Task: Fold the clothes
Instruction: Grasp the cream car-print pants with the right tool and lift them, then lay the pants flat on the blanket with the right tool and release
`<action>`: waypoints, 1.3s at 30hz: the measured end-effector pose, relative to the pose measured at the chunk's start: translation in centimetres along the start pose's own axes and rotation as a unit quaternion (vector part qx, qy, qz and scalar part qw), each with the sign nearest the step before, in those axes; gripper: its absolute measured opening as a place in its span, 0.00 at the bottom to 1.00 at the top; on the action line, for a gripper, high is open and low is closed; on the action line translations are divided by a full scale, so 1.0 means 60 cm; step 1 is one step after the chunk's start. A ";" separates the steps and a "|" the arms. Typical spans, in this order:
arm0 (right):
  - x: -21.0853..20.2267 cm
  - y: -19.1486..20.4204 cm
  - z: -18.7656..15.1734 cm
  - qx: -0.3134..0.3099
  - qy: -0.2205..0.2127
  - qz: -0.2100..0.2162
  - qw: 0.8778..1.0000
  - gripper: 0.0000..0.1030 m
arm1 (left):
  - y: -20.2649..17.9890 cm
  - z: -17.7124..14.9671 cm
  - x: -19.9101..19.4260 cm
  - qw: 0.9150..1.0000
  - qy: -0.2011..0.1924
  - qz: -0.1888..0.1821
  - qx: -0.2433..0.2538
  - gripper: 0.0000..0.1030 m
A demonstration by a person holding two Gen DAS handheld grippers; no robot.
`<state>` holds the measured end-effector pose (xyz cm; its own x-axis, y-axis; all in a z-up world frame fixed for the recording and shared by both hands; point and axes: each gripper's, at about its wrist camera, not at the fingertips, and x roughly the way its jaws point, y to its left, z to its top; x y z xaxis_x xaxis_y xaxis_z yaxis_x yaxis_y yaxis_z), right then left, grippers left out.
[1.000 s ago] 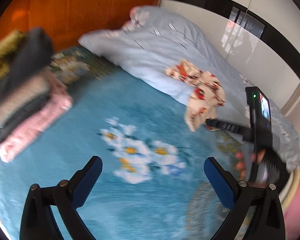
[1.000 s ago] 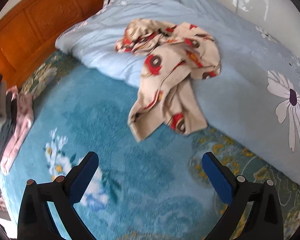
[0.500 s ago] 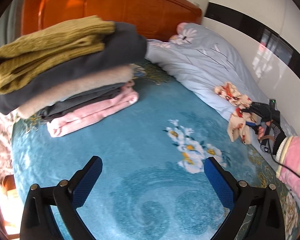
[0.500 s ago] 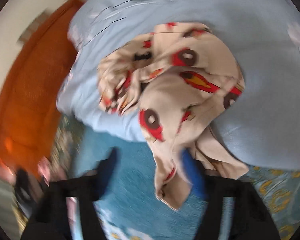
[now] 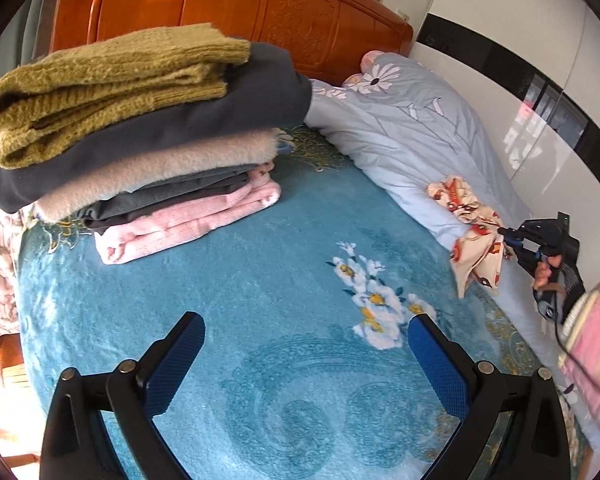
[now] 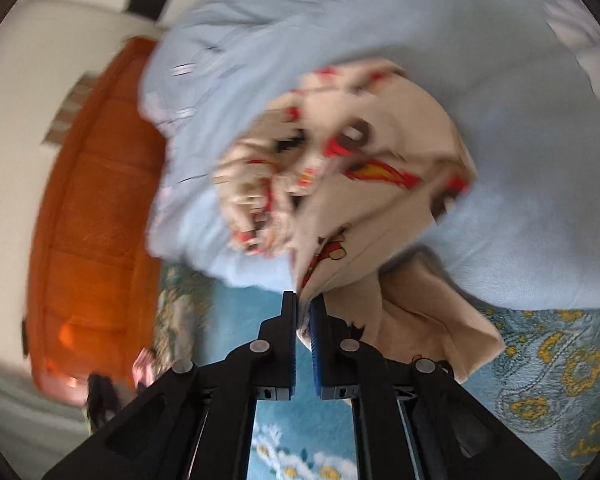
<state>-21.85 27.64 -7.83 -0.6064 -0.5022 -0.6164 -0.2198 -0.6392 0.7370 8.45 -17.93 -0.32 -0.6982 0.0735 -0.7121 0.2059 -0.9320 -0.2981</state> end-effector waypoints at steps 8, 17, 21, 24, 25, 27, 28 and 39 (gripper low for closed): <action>-0.147 0.091 -0.103 -0.123 0.054 0.130 0.982 0.05 | -0.023 0.000 -0.017 0.999 0.009 -0.047 -0.017 1.00; -0.249 0.190 -0.254 -0.174 0.110 0.274 0.940 0.05 | -0.023 -0.018 -0.088 0.997 0.010 -0.074 -0.018 1.00; -0.312 0.254 -0.304 -0.212 0.118 0.324 0.914 0.05 | 0.000 -0.024 -0.129 0.996 0.001 -0.082 -0.033 1.00; -0.380 0.303 -0.327 -0.243 0.100 0.372 0.891 0.05 | 0.018 -0.026 -0.158 0.996 -0.008 -0.084 -0.042 1.00; -0.402 0.318 -0.332 -0.250 0.092 0.389 0.882 0.05 | 0.023 -0.026 -0.167 0.996 -0.009 -0.084 -0.043 1.00; -0.445 0.349 -0.343 -0.265 0.078 0.417 0.866 0.05 | 0.033 -0.023 -0.186 0.995 -0.015 -0.087 -0.042 1.00; -0.468 0.365 -0.351 -0.275 0.072 0.431 0.857 0.05 | 0.037 -0.024 -0.197 0.995 -0.021 -0.088 -0.042 1.00; -0.369 0.429 -0.467 -0.347 0.141 0.339 0.863 0.05 | 0.091 -0.057 -0.257 0.996 -0.036 -0.066 -0.056 1.00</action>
<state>7.31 5.95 17.03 -0.1836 -0.9574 -0.2231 0.6823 -0.2875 0.6722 22.72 -22.95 6.84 -0.7707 0.1631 -0.6160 0.1814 -0.8705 -0.4574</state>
